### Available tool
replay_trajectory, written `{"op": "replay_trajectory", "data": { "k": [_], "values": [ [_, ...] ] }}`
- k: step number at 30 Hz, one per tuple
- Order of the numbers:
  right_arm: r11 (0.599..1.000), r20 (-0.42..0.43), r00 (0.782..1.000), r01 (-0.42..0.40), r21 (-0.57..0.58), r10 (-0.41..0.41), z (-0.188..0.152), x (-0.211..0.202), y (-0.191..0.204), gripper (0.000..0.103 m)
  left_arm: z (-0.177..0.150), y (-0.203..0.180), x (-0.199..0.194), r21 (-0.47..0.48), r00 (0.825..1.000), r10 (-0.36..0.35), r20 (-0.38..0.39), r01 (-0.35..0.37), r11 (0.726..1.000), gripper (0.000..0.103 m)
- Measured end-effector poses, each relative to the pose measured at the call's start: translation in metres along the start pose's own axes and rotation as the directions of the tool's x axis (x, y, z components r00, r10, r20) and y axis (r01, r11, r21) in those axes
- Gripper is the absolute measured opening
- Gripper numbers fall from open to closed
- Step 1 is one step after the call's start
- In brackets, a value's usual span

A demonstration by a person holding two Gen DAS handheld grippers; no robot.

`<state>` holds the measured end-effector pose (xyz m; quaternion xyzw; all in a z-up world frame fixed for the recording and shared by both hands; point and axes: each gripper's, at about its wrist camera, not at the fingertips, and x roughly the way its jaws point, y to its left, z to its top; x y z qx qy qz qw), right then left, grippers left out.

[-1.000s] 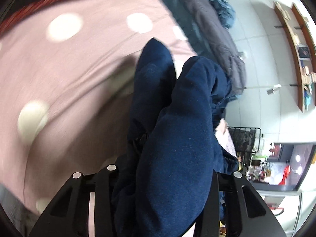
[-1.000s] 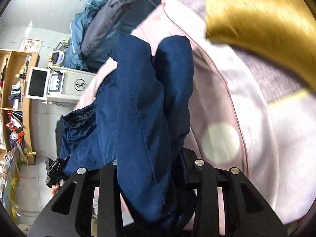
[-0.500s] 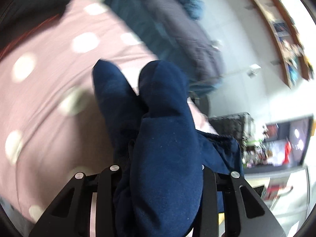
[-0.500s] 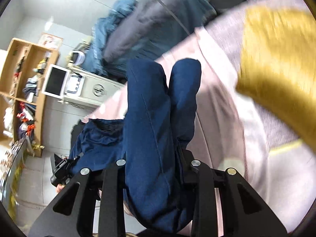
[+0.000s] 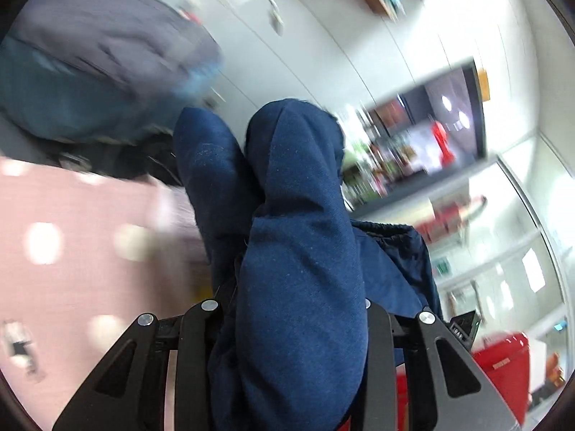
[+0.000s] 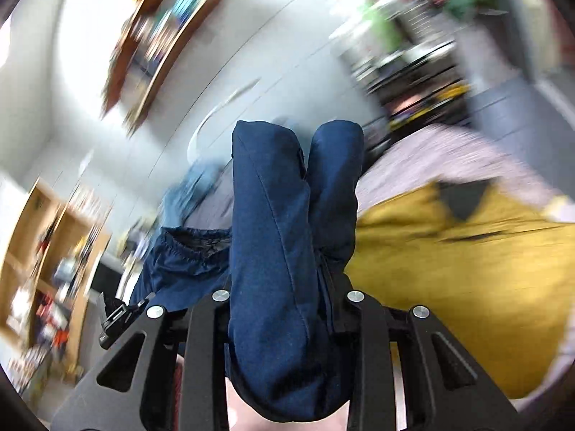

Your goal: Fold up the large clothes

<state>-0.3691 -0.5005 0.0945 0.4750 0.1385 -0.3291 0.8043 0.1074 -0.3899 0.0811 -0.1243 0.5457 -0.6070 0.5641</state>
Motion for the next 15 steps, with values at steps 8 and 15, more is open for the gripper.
{"op": "replay_trajectory", "data": {
  "k": [8,15],
  "values": [
    [0.921,0.120,0.963,0.190,0.340,-0.243,-0.049,-0.109,-0.173,0.028,-0.020,-0.006,0.223,0.079,0.940,0.112,-0.323,-0.091,0.993,0.034],
    [0.802,0.129,0.960,0.128,0.584,-0.247,-0.121,-0.104,-0.267,0.033,-0.020,0.056,0.261,0.021,0.898,0.237,-0.372,-0.247,0.969,0.052]
  ]
}}
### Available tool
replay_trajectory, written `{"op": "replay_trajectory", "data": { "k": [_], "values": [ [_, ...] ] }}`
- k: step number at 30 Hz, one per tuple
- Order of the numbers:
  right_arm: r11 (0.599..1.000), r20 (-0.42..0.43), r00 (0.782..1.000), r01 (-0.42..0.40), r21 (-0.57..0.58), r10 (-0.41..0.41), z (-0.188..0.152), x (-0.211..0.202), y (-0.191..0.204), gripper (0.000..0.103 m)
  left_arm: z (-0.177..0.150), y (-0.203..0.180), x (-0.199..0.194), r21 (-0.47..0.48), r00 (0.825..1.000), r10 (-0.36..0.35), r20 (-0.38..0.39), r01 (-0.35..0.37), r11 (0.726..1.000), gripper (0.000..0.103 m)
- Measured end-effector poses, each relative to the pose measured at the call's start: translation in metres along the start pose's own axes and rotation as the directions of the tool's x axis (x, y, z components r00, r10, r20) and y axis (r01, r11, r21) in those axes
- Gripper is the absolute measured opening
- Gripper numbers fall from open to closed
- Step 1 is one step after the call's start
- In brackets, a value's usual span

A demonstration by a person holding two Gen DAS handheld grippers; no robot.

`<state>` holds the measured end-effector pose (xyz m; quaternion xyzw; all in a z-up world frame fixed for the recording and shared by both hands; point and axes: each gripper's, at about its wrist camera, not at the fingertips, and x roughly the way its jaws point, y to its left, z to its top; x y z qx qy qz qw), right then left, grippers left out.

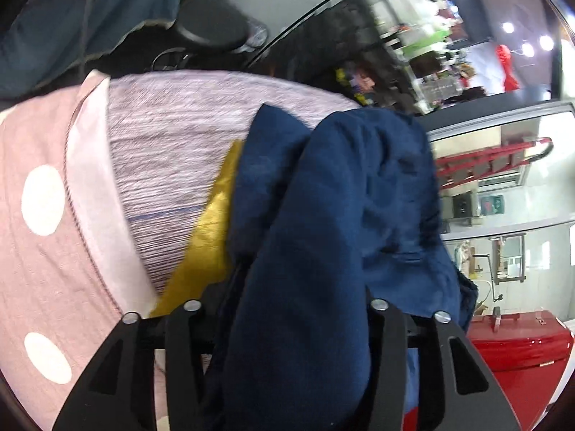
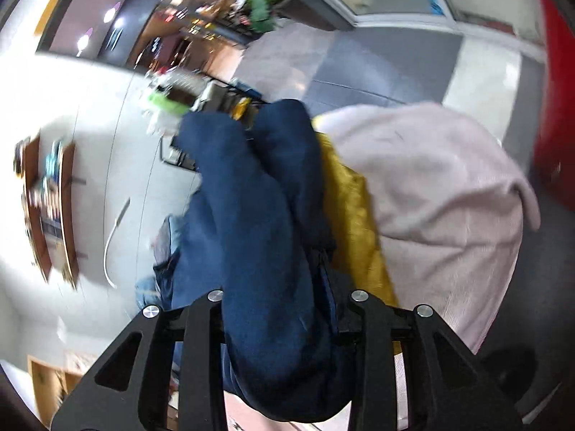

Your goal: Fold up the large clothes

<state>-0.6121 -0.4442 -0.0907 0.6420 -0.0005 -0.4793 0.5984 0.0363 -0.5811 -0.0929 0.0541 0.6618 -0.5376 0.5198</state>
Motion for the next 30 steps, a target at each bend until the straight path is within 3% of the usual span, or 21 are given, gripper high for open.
{"op": "replay_trajectory", "data": {
  "k": [2,4,7,11,13,15,18,20,24,27,30],
  "values": [
    [1.000,0.010,1.000,0.001,0.027,-0.001,0.002,0.007,-0.009,0.036,0.006,0.004,0.002,0.019,0.999,0.052,0.000,-0.052,0.998,0.072],
    [0.999,0.016,1.000,0.013,0.042,-0.013,0.000,0.014,-0.012,0.037,0.009,0.011,0.001,0.009,0.996,0.093,0.013,-0.093,0.996,0.084],
    [0.995,0.010,1.000,0.002,0.100,-0.003,-0.007,0.024,-0.017,0.041,0.016,0.019,0.000,-0.042,0.998,0.068,0.009,-0.067,0.997,0.087],
    [0.993,0.013,0.999,0.031,0.115,-0.033,-0.007,0.031,-0.023,0.057,0.021,0.023,-0.013,-0.050,0.998,0.053,0.028,-0.052,0.997,0.087],
    [0.991,0.016,1.000,0.018,0.129,-0.020,-0.007,0.032,-0.026,0.059,0.027,0.031,-0.025,-0.084,0.998,0.027,0.048,-0.023,0.996,0.087],
    [0.989,0.020,1.000,0.010,0.144,-0.013,-0.006,0.030,-0.027,0.062,0.035,0.049,-0.046,-0.172,0.995,-0.017,0.099,0.033,0.985,0.087],
    [0.989,0.020,0.999,0.025,0.144,-0.028,-0.006,0.026,-0.027,0.064,0.039,0.075,-0.082,-0.282,0.980,0.004,0.199,0.053,0.958,0.088],
    [0.989,0.021,0.998,0.051,0.137,-0.054,-0.005,0.024,-0.022,0.067,0.038,0.085,-0.101,-0.276,0.978,0.016,0.209,0.043,0.960,0.088],
    [0.988,0.035,0.996,0.082,0.134,-0.087,-0.005,0.012,-0.014,0.070,0.016,0.083,-0.124,-0.146,0.964,0.186,0.191,-0.160,0.976,0.089],
    [0.983,0.029,0.992,0.122,0.138,-0.127,-0.007,0.004,-0.004,0.071,-0.012,0.077,-0.127,-0.059,0.932,0.309,0.191,-0.303,0.951,0.090],
    [0.972,0.044,0.979,0.189,0.140,-0.197,-0.010,-0.005,0.005,0.075,-0.042,0.070,-0.120,-0.018,0.919,0.352,0.179,-0.355,0.935,0.091]
  ]
}}
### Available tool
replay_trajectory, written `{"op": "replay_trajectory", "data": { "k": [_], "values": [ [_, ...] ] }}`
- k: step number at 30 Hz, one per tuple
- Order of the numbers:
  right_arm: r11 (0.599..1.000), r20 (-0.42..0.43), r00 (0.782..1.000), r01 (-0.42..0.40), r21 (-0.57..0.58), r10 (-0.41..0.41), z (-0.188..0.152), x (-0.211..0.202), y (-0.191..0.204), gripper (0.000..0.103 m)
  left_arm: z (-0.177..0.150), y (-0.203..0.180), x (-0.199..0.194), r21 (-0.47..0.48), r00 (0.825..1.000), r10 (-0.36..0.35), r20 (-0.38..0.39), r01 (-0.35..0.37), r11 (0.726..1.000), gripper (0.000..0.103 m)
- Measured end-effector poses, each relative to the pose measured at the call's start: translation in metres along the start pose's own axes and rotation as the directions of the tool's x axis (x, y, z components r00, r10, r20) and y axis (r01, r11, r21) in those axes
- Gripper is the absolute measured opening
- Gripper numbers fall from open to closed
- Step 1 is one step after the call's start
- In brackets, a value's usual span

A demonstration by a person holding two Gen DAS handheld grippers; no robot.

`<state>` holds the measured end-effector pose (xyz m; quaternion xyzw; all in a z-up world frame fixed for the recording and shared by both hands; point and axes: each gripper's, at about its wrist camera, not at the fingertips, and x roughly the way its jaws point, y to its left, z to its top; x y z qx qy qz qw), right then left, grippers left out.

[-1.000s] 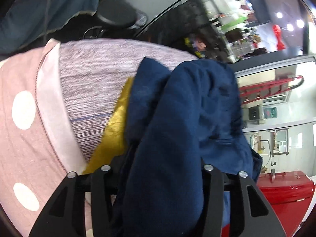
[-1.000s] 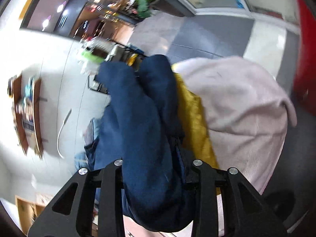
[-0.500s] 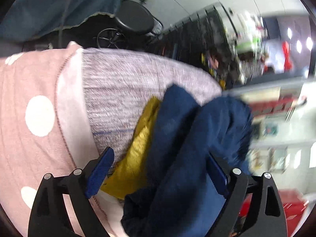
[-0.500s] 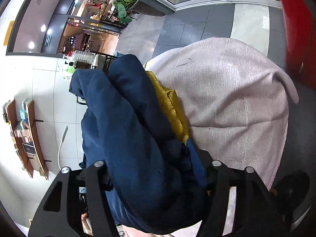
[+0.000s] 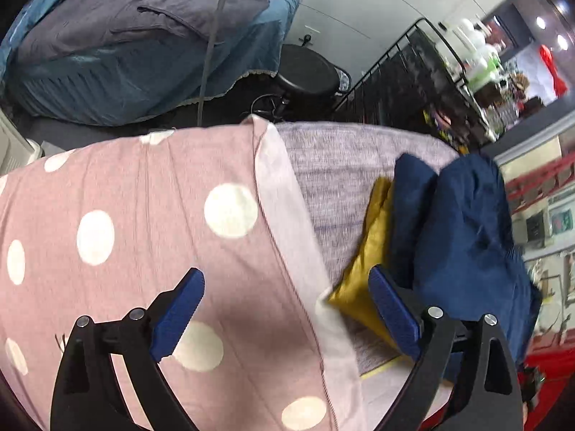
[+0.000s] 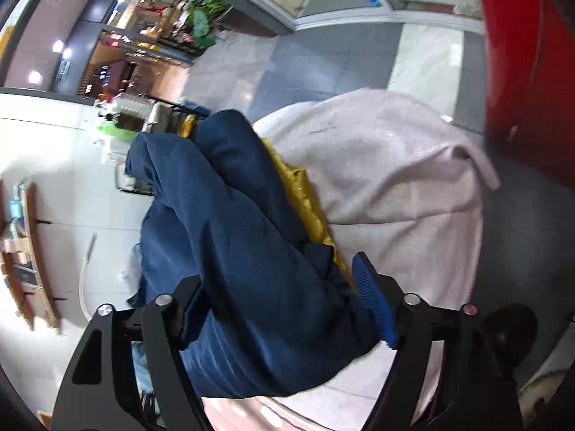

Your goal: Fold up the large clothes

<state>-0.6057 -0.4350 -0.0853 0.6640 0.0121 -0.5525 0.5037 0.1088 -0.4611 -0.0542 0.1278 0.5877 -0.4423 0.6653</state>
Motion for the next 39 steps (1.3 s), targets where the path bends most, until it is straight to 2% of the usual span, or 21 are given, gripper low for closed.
{"op": "replay_trajectory", "data": {
  "k": [3,5,6,8,10,12,14,15,18,21,22,24,26,28,31,33,35,39],
  "values": [
    [0.997,0.019,1.000,0.008,0.072,-0.009,-0.003,-0.012,-0.004,0.075,-0.027,-0.022,-0.002,0.045,1.000,-0.015,-0.010,0.016,0.999,0.091],
    [0.993,0.016,0.997,0.080,0.089,-0.082,-0.006,-0.017,-0.001,0.077,-0.040,-0.038,-0.007,0.082,1.000,-0.029,-0.005,0.029,0.996,0.091],
    [0.987,0.013,0.990,0.141,0.079,-0.142,-0.007,-0.019,0.003,0.077,-0.048,-0.052,-0.011,0.110,0.999,-0.033,0.002,0.032,0.993,0.092],
    [0.977,0.025,0.977,0.211,0.037,-0.212,-0.010,-0.025,0.011,0.077,-0.057,-0.074,-0.017,0.155,0.999,-0.049,0.013,0.047,0.987,0.097],
    [0.958,0.074,0.958,0.280,-0.059,-0.276,-0.016,-0.035,0.030,0.077,-0.066,-0.101,-0.025,0.208,0.998,-0.065,0.024,0.059,0.976,0.097],
    [0.901,0.163,0.920,0.384,-0.200,-0.356,-0.027,-0.046,0.055,0.079,-0.076,-0.129,-0.029,0.279,0.998,-0.061,0.015,0.054,0.959,0.097],
    [0.841,0.216,0.893,0.446,-0.305,-0.395,-0.040,-0.049,0.075,0.087,-0.086,-0.156,-0.033,0.353,0.999,-0.045,0.020,0.035,0.935,0.097],
    [0.796,0.237,0.883,0.469,-0.383,-0.406,-0.051,-0.048,0.089,0.087,-0.091,-0.166,-0.035,0.380,0.999,-0.038,0.026,0.025,0.925,0.097],
    [0.711,0.212,0.891,0.450,-0.541,-0.402,-0.081,-0.040,0.118,0.087,-0.104,-0.196,-0.040,0.451,0.999,-0.004,0.040,-0.014,0.893,0.097],
    [0.656,0.150,0.911,0.384,-0.650,-0.385,-0.114,-0.025,0.140,0.088,-0.118,-0.218,-0.046,0.506,0.998,0.032,0.052,-0.054,0.861,0.097],
    [0.633,0.149,0.910,0.379,-0.676,-0.386,-0.123,-0.022,0.146,0.088,-0.124,-0.225,-0.048,0.530,0.997,0.043,0.066,-0.072,0.845,0.097],
    [0.550,0.172,0.902,0.383,-0.742,-0.396,-0.148,-0.012,0.160,0.088,-0.134,-0.234,-0.051,0.565,0.993,0.070,0.099,-0.114,0.817,0.097],
    [0.509,0.168,0.903,0.368,-0.779,-0.395,-0.165,-0.004,0.169,0.088,-0.139,-0.238,-0.051,0.580,0.989,0.091,0.117,-0.142,0.802,0.097],
    [0.486,0.150,0.907,0.343,-0.804,-0.393,-0.178,0.002,0.175,0.088,-0.144,-0.239,-0.052,0.582,0.989,0.101,0.113,-0.148,0.800,0.097],
    [0.465,0.152,0.907,0.339,-0.818,-0.394,-0.191,0.005,0.181,0.088,-0.144,-0.237,-0.054,0.561,0.992,0.093,0.089,-0.127,0.818,0.097],
    [0.456,0.156,0.906,0.339,-0.823,-0.393,-0.196,0.004,0.184,0.088,-0.145,-0.238,-0.056,0.549,0.988,0.123,0.096,-0.156,0.821,0.097],
    [0.453,0.152,0.905,0.337,-0.825,-0.396,-0.199,0.002,0.184,0.088,-0.148,-0.242,-0.057,0.562,0.984,0.138,0.115,-0.179,0.807,0.097],
    [0.439,0.148,0.902,0.334,-0.834,-0.406,-0.205,0.005,0.181,0.088,-0.158,-0.249,-0.058,0.592,0.986,0.131,0.102,-0.166,0.789,0.097]
  ]
}}
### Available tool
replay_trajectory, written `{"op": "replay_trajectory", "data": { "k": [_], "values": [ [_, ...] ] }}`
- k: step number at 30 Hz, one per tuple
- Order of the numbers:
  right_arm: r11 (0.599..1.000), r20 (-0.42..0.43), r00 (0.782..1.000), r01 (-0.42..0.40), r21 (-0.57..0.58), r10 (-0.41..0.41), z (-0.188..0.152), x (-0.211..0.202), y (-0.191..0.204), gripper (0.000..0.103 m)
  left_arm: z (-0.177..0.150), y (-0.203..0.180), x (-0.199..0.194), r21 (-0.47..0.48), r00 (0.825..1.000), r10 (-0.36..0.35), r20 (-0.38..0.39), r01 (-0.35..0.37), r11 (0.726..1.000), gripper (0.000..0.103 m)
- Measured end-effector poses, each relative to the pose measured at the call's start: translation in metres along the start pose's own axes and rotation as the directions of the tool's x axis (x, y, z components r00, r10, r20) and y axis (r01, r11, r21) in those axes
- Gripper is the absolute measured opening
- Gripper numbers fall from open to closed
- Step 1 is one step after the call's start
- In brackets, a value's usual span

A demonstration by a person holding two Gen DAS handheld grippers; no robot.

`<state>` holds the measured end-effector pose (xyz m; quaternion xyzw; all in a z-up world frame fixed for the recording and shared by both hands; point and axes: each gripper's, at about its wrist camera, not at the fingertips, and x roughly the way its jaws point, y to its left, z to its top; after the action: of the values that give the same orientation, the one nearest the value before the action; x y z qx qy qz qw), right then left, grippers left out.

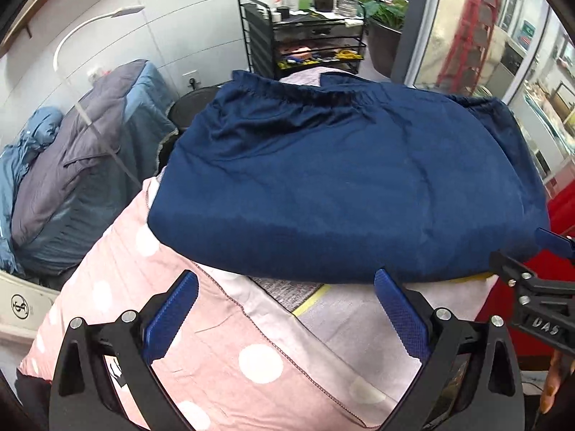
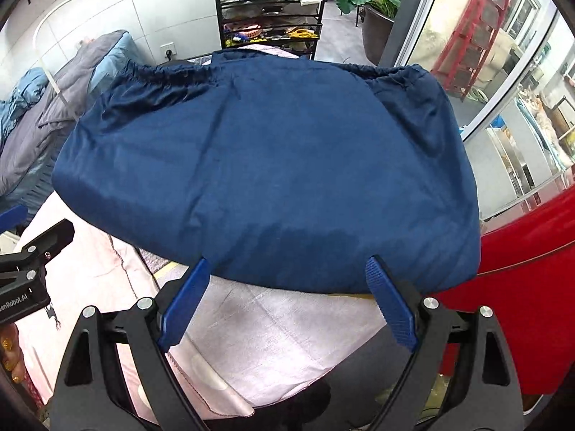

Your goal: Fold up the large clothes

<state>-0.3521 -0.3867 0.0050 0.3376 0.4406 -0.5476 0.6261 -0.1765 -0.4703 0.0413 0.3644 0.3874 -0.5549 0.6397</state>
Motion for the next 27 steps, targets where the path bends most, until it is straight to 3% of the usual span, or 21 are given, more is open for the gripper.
{"op": "replay_trajectory", "data": {
  "k": [4,8,27],
  "values": [
    [1.000,-0.002,1.000,-0.018,0.003,0.018,-0.003,0.003,0.004,0.088,-0.002,-0.010,0.001,0.027,1.000,0.009,-0.010,-0.009,1.000,0.097],
    [1.000,-0.005,1.000,-0.021,0.011,0.021,-0.005,0.006,0.002,0.088,-0.005,-0.019,0.004,0.062,0.997,0.073,-0.029,-0.071,0.996,0.097],
    [0.999,-0.007,0.999,-0.035,0.025,0.035,-0.005,0.007,0.001,0.088,-0.003,-0.015,0.002,0.058,0.998,0.056,-0.024,-0.055,0.997,0.097]
  ]
}}
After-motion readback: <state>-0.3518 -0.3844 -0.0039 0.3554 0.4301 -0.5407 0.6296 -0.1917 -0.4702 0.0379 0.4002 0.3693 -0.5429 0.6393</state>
